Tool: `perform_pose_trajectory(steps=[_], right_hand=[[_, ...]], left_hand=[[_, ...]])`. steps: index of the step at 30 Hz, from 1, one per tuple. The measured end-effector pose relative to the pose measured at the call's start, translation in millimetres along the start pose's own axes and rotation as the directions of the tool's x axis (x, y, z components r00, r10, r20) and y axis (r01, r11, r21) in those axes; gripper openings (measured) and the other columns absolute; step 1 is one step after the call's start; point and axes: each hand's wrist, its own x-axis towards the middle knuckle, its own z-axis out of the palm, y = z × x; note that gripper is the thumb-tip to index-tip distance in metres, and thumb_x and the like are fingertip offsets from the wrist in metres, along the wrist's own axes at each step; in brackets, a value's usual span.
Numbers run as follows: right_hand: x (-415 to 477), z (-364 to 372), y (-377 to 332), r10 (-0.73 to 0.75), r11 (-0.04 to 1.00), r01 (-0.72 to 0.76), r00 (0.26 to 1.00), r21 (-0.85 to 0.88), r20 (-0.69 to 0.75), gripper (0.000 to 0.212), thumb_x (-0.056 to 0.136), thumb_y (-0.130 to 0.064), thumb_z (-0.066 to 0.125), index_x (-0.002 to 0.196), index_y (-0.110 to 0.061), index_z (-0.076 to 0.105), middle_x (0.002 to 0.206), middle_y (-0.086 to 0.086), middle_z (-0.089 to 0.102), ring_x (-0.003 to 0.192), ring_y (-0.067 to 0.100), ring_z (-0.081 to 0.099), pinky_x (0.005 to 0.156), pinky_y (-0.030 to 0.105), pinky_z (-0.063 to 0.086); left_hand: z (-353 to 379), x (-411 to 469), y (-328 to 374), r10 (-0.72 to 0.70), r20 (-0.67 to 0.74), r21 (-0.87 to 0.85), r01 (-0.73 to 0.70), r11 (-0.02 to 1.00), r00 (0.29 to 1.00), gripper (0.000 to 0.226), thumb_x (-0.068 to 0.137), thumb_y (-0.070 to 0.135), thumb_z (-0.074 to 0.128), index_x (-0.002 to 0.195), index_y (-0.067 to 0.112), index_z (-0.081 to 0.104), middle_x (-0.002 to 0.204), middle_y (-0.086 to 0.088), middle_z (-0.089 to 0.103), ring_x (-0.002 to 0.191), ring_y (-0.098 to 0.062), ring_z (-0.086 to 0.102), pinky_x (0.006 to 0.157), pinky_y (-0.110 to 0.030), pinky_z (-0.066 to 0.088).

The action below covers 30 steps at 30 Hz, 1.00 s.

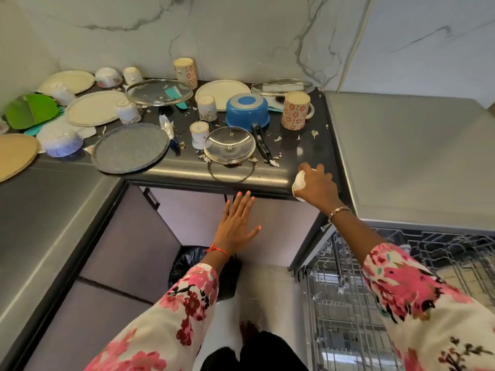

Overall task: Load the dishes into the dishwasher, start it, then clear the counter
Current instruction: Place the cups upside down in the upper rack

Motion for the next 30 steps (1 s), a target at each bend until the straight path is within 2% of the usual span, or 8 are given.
perform_pose_trajectory(steps=[3,10,15,17,23,30], right_hand=[[-53,6,5,0.008,1.000,-0.007,1.000,0.004,-0.015,0.061,0.078,-0.031,0.069,0.131,-0.021,0.041,0.131,0.017,0.037,0.116,0.043,0.042,0.086,0.044,0.048],[-218,68,36,0.053,0.999,-0.051,0.987,-0.016,0.151,0.057,0.075,-0.029,0.073,0.125,-0.022,0.046,0.128,0.016,0.044,0.111,0.039,0.051,0.090,0.041,0.045],[-343,101,74,0.071,0.997,-0.077,0.955,0.009,0.289,0.063,0.075,-0.026,0.074,0.130,-0.018,0.046,0.132,0.018,0.041,0.117,0.038,0.048,0.093,0.039,0.043],[-386,107,89,0.097,0.993,-0.114,0.949,0.037,0.301,0.065,0.075,-0.027,0.074,0.133,-0.019,0.044,0.133,0.017,0.041,0.117,0.038,0.048,0.092,0.040,0.044],[-480,115,140,0.201,0.976,-0.218,0.922,0.015,0.331,0.065,0.076,-0.027,0.072,0.133,-0.021,0.041,0.138,0.013,0.033,0.124,0.038,0.037,0.092,0.044,0.044],[-524,104,211,0.322,0.940,-0.341,0.891,0.005,0.321,0.057,0.075,-0.024,0.071,0.125,-0.024,0.045,0.131,0.010,0.037,0.118,0.033,0.039,0.085,0.041,0.048]], left_hand=[[17,-47,15,-0.026,0.014,0.002,0.026,1.000,1.000,0.078,0.094,0.049,0.042,0.151,0.018,-0.001,0.159,0.001,-0.012,0.145,-0.018,-0.018,0.116,-0.036,-0.016],[83,-192,65,-0.054,0.095,0.009,0.053,0.999,0.994,0.077,0.094,0.054,0.036,0.151,0.018,-0.001,0.159,0.001,-0.010,0.146,-0.020,-0.016,0.115,-0.036,-0.017],[108,-292,113,-0.051,0.166,-0.017,0.054,0.998,0.985,0.076,0.094,0.053,0.038,0.151,0.015,0.004,0.160,-0.002,-0.007,0.147,-0.022,-0.013,0.116,-0.037,-0.016],[115,-322,134,-0.028,0.184,-0.030,0.034,0.999,0.983,0.075,0.095,0.052,0.037,0.151,0.015,0.004,0.160,-0.003,-0.006,0.147,-0.022,-0.012,0.116,-0.038,-0.015],[137,-371,196,0.074,0.253,-0.058,-0.062,0.996,0.965,0.074,0.095,0.051,0.038,0.151,0.015,0.006,0.160,-0.004,-0.003,0.147,-0.022,-0.010,0.117,-0.038,-0.012],[158,-370,263,0.200,0.318,-0.065,-0.189,0.980,0.927,0.073,0.095,0.050,0.037,0.151,0.015,0.006,0.160,-0.003,-0.003,0.147,-0.021,-0.009,0.118,-0.039,-0.009]])
